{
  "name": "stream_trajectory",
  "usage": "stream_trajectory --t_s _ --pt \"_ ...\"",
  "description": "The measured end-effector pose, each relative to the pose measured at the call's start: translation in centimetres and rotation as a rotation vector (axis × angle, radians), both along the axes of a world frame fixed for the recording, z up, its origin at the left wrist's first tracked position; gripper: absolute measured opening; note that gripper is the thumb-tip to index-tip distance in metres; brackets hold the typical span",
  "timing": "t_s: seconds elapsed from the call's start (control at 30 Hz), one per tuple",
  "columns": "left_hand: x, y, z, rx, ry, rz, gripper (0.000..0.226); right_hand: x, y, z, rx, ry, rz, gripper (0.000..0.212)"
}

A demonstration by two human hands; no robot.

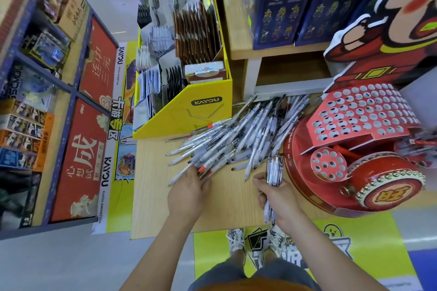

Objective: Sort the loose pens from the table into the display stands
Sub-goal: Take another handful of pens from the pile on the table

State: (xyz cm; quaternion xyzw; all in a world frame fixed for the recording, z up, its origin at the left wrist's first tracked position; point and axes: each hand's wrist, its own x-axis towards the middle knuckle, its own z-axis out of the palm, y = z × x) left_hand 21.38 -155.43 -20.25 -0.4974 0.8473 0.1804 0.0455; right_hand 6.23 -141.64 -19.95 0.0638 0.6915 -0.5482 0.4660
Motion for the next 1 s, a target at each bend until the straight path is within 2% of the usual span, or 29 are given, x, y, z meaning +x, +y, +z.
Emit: stream_trajectory --t_s 0.1,0.3,0.47,0.57,0.63,0.73,0.87,1.0 --pt "-0.2 -0.5 0.2 0.019 -0.141 -0.002 0.038 0.7 -0.6 0.0 -0.022 -0.017 0.024 0.007" --pt "-0.4 -0.1 0.8 0.056 -0.17 -0.069 0.03 3.0 -2.0 -0.1 -0.05 -0.105 0.057 0.006" --pt "0.1 -0.3 1.1 0.189 -0.076 0.058 0.026 4.4 -3.5 0.0 -0.111 -0.04 -0.009 0.01" --pt "0.4 0.0 1.7 0.264 0.044 0.132 0.039 4.7 -4.0 0.1 -0.124 -0.012 -0.063 0.015" --pt "0.5 0.3 2.2 0.415 0.209 0.27 0.04 4.5 -4.0 0.1 -0.11 -0.033 -0.079 0.018" --pt "0.3 1.1 3.5 0.689 0.419 0.452 0.027 4.6 -4.0 0.3 -0.111 -0.092 -0.014 0.016" --pt "0.1 2.3 5.3 0.917 0.438 0.336 0.027 4.8 -4.1 1.3 -0.091 -0.158 0.095 0.012" --pt "0.3 1.8 5.9 1.148 0.423 0.301 0.025 3.9 -3.4 2.6 -0.164 -0.211 0.15 0.005"
